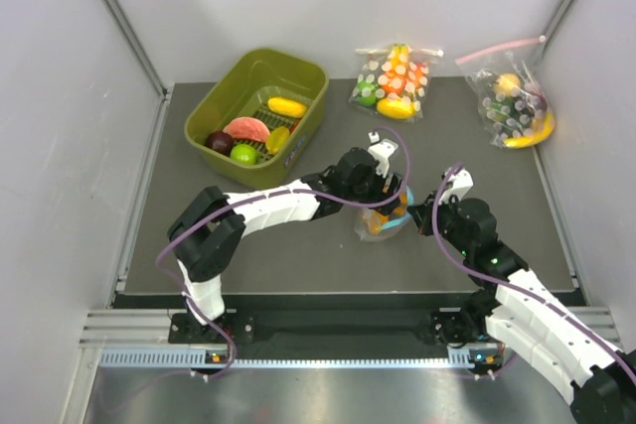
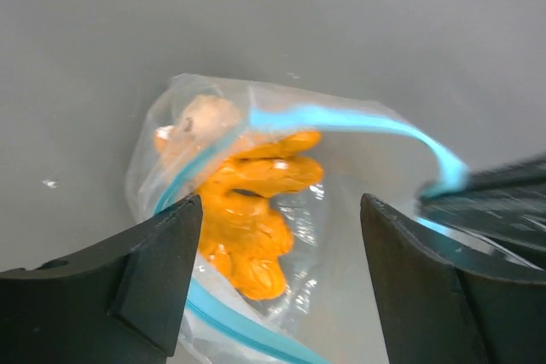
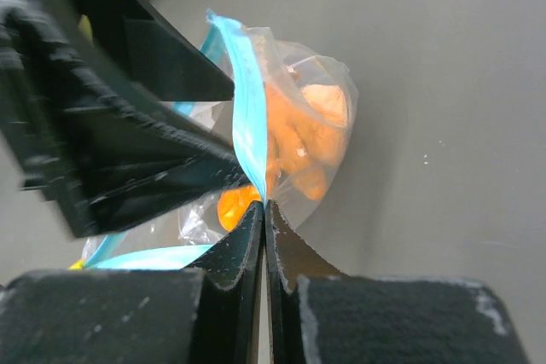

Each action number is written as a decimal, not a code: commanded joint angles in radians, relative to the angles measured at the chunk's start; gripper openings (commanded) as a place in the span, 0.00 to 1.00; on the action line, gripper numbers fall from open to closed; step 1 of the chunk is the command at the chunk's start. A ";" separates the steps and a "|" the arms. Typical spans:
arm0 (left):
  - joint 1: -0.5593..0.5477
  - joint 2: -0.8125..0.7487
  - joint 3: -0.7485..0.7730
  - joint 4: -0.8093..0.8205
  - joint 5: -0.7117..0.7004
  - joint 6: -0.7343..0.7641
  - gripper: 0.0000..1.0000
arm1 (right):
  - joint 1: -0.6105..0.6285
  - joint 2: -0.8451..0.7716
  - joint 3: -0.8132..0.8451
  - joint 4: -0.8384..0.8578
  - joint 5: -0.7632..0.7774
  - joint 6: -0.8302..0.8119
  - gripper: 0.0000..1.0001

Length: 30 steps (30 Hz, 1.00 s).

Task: Open the zip-top bag and remove the fake food

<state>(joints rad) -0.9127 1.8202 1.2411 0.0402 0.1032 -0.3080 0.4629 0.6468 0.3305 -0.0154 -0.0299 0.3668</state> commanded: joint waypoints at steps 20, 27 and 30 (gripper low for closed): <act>-0.077 0.188 0.156 -0.126 -0.246 0.115 0.61 | 0.011 0.001 0.018 0.032 -0.036 -0.002 0.00; -0.081 0.228 0.185 -0.154 -0.295 0.122 0.66 | 0.011 -0.006 0.019 0.026 -0.034 -0.006 0.00; -0.089 0.220 0.190 -0.177 -0.336 0.136 0.67 | 0.008 -0.013 0.019 0.022 -0.028 -0.008 0.00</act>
<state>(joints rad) -0.9939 2.0232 1.4040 -0.0921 -0.1673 -0.2016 0.4629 0.6487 0.3283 -0.0265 -0.0490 0.3668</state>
